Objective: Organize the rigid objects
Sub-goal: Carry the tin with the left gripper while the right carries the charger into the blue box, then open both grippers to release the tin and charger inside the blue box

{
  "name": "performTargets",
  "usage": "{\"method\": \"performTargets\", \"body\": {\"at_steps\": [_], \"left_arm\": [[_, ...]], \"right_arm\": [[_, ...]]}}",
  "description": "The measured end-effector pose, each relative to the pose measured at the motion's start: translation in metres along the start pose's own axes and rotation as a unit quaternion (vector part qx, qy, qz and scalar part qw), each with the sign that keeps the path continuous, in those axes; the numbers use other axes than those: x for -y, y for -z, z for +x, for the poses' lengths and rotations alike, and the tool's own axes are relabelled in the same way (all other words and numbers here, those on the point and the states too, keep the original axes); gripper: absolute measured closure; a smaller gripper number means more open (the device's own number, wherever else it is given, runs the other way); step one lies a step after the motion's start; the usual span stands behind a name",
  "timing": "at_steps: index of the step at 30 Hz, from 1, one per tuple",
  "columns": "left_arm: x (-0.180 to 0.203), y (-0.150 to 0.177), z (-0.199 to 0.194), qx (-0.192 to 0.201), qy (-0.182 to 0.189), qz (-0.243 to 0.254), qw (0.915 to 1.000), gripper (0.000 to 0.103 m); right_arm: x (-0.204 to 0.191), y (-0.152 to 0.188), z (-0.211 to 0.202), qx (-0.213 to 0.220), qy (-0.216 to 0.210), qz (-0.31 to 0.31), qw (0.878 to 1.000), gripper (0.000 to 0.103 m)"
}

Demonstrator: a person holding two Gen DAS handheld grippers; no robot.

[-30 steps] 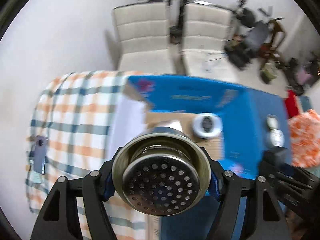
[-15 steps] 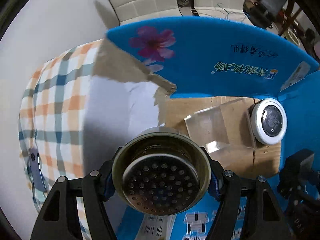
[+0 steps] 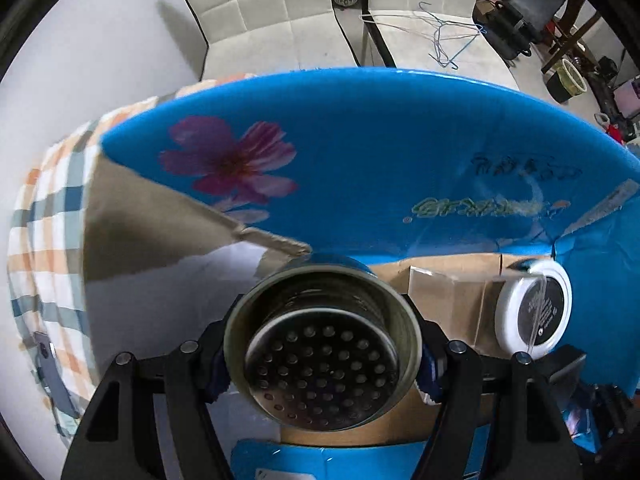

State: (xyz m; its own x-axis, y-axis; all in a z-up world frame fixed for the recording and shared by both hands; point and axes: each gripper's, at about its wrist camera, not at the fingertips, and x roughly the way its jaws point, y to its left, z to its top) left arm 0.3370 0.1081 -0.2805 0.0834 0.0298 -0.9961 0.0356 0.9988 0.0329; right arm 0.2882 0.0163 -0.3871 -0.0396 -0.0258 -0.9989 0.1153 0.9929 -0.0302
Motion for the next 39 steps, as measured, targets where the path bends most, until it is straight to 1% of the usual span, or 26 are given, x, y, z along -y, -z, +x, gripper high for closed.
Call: {"method": "performTargets", "body": {"at_steps": [7,10,11,12,13,14,15,16,17,18,21,24,25,29,35,39], "left_arm": [[0.003,0.002,-0.002,-0.014,0.016,-0.006,0.9998,0.034],[0.003,0.004,-0.004,-0.014,0.011,-0.002,0.9998,0.034],[0.003,0.004,-0.004,-0.015,0.012,-0.003,0.9998,0.033],[0.002,0.005,-0.006,-0.013,0.013,-0.004,0.9998,0.033],[0.001,0.005,-0.010,-0.007,0.016,-0.005,0.9998,0.029],[0.001,0.007,-0.014,-0.003,0.017,-0.005,0.9998,0.023],[0.005,0.003,-0.015,0.002,0.019,-0.005,0.9998,0.019],[0.007,0.003,-0.020,0.010,0.013,-0.003,0.9999,0.007],[0.008,0.003,-0.022,0.014,0.001,0.000,0.9999,0.000],[0.008,0.004,-0.025,0.017,-0.002,0.002,0.9999,0.000],[0.003,0.007,-0.031,0.017,0.003,-0.004,0.9998,0.000],[-0.002,0.018,-0.046,0.028,0.001,-0.007,0.9996,0.000],[-0.004,0.023,-0.052,0.033,0.002,-0.009,0.9994,0.000],[-0.008,0.043,-0.080,0.059,0.000,-0.004,0.9983,0.000],[-0.008,0.076,-0.119,0.086,0.011,-0.008,0.9962,0.000],[-0.009,0.102,-0.145,0.108,0.021,-0.012,0.9938,0.000]], "right_arm": [[-0.001,-0.008,0.009,-0.016,-0.003,0.002,1.000,0.044],[-0.002,-0.011,0.010,-0.023,-0.007,-0.001,1.000,0.044],[-0.002,-0.011,0.008,-0.022,-0.009,-0.001,1.000,0.042],[-0.003,-0.012,0.005,-0.020,-0.009,-0.001,1.000,0.039],[-0.003,-0.011,0.005,-0.018,-0.008,-0.001,1.000,0.037],[-0.004,-0.012,0.001,-0.018,-0.012,-0.002,1.000,0.029],[-0.005,-0.013,-0.003,-0.017,-0.015,-0.006,1.000,0.020],[-0.007,-0.013,-0.005,-0.015,-0.016,-0.009,1.000,0.016],[-0.009,-0.012,-0.011,-0.008,-0.009,-0.015,1.000,0.011],[-0.012,-0.013,-0.016,-0.002,-0.004,-0.019,1.000,0.010],[-0.013,-0.007,-0.029,0.010,-0.003,-0.025,1.000,0.009],[-0.013,0.000,-0.045,0.025,0.000,-0.033,0.999,0.008],[-0.020,0.001,-0.049,0.029,0.001,-0.034,0.999,0.008],[-0.017,0.020,-0.078,0.057,-0.001,-0.044,0.997,0.008],[0.008,0.073,-0.136,0.098,-0.016,-0.051,0.994,0.008],[0.016,0.106,-0.171,0.127,-0.022,-0.058,0.990,0.008]]}}
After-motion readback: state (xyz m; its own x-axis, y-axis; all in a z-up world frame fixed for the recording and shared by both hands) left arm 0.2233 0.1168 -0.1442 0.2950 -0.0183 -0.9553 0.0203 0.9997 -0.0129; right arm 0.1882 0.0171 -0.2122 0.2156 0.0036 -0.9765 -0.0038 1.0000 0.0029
